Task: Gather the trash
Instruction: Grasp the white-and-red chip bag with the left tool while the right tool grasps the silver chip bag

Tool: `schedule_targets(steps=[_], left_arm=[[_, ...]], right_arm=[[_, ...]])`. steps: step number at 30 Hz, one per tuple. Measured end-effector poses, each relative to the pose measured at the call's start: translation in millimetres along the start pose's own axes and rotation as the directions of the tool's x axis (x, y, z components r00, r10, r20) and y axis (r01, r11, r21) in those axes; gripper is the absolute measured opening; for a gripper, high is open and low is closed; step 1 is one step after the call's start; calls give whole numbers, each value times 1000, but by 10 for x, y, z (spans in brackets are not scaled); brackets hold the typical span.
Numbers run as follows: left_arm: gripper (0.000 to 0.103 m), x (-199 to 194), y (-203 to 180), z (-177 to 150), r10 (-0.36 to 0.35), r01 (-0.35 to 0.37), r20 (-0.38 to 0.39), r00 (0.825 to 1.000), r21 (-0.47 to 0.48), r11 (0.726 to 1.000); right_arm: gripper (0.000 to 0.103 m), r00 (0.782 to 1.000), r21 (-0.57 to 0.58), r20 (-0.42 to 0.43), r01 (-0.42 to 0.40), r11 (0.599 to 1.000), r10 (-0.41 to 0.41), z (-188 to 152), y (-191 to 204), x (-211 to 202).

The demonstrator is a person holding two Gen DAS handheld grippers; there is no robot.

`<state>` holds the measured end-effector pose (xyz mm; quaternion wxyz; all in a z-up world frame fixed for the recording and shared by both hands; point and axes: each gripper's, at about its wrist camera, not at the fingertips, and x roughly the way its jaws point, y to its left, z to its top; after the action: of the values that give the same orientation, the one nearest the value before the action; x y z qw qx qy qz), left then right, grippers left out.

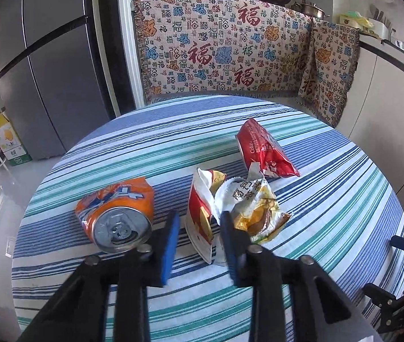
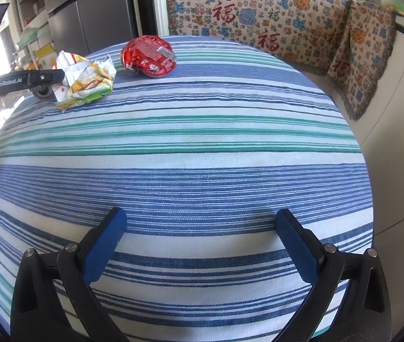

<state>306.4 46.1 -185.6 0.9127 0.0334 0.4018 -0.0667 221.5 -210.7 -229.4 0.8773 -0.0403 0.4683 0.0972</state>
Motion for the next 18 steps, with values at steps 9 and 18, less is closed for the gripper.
schedule_targets(steps=[9,18], left_arm=[[9,-512,110,-257,-43,42,-19,999,-62,997],[13,-872,415,-848,-161,131,-129,979,-212,968]], right_arm=[[103,1000,-1,1,0,1000,0,-6,-1,4],[103,1000,-1,3,1,1000,-1,-14,-6,7]])
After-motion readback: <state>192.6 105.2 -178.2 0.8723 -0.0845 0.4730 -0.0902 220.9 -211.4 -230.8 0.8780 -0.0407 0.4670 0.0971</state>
